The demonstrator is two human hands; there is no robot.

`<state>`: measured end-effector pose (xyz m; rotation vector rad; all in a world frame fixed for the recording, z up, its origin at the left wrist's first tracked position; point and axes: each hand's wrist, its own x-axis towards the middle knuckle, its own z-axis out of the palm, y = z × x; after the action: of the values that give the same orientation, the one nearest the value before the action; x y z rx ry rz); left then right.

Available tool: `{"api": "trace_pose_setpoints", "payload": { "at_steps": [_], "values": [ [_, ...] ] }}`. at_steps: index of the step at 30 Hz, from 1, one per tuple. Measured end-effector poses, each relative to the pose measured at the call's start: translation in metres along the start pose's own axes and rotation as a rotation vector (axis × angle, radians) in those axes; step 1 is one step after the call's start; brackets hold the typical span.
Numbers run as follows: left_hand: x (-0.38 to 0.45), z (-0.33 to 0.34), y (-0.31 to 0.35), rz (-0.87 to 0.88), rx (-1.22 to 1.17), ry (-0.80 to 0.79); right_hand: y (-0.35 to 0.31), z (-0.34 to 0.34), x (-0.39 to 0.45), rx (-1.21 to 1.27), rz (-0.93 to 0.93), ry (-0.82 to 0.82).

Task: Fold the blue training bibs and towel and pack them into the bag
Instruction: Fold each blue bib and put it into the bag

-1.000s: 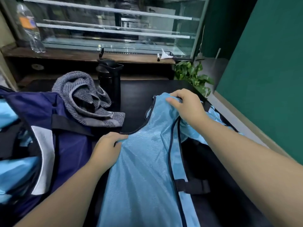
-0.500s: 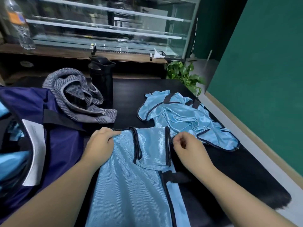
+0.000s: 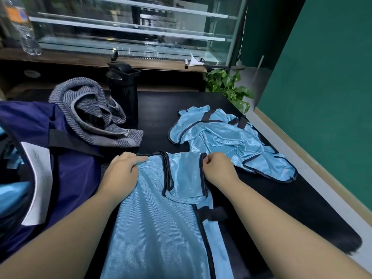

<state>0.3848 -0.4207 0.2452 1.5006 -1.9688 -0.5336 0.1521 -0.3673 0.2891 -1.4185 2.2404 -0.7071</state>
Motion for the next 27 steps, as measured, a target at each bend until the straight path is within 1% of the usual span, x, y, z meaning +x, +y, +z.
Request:
{"api": "trace_pose_setpoints", "payload": {
  "at_steps": [8,13,15,17,20,22,25,27],
  "values": [
    [0.002,0.001,-0.002,0.025,-0.002,-0.003,0.01,-0.018,0.006,0.083,-0.068,0.004],
    [0.001,0.0,-0.002,0.025,-0.003,-0.011,0.021,-0.017,0.009,0.05,-0.156,0.003],
    [0.001,0.0,-0.001,0.024,-0.003,-0.006,0.019,-0.017,0.003,0.004,-0.249,0.062],
    [0.001,0.0,-0.001,0.02,0.0,0.002,0.012,-0.019,-0.008,-0.023,-0.433,0.078],
    [0.0,0.0,0.001,0.017,0.002,0.009,0.007,-0.016,-0.035,-0.084,-0.728,0.026],
    [-0.001,-0.001,0.002,0.019,0.004,0.009,0.009,-0.015,-0.049,-0.197,-0.819,-0.036],
    [-0.001,-0.001,0.002,0.02,0.0,0.006,0.013,-0.014,-0.055,-0.405,-0.847,-0.203],
    [-0.001,-0.001,0.001,0.022,0.001,0.001,0.015,-0.016,-0.054,-0.465,-0.799,-0.242]
  ]
}}
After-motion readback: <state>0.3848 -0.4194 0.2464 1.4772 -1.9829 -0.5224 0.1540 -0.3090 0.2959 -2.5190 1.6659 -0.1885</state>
